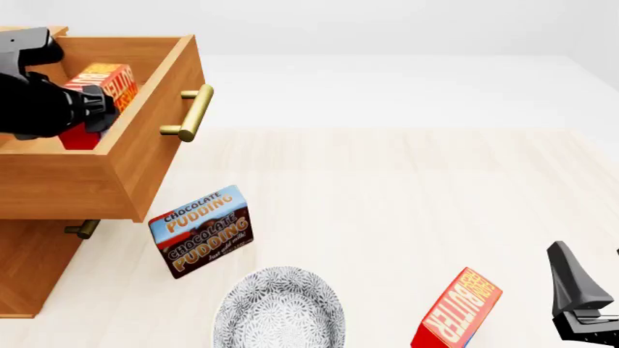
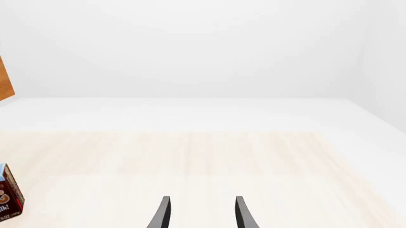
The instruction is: Put the butter at the front in the top drawer of the cabinet and close it.
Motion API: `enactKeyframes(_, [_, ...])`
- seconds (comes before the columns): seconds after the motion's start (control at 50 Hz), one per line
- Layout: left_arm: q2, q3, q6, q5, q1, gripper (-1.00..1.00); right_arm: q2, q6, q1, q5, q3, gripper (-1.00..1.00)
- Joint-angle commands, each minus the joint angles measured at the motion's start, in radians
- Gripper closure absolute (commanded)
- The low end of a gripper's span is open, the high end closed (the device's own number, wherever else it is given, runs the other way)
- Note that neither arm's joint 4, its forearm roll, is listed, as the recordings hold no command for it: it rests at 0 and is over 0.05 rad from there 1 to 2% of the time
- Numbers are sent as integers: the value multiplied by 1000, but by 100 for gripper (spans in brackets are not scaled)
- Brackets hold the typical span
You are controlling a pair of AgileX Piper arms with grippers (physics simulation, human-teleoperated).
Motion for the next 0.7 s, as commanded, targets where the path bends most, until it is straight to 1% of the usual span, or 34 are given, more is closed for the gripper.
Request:
enactKeyframes(0.02, [-3,15,12,-22,-2,100,-4,0,0,3,1,-100])
enactKeyframes(0.22, [-3,55,-2,-48,-3,100,-4,0,0,3,1,-100])
enactKeyframes(0.4, [3,69,1,-56,-4,100,-4,0,0,3,1,-100])
enactKeyframes(0.42, [4,68,1,-55,-5,-100,-4,0,0,3,1,-100])
enactKeyframes(0.7, [-4,44,21,-30,3,-100,-4,0,0,3,1,-100])
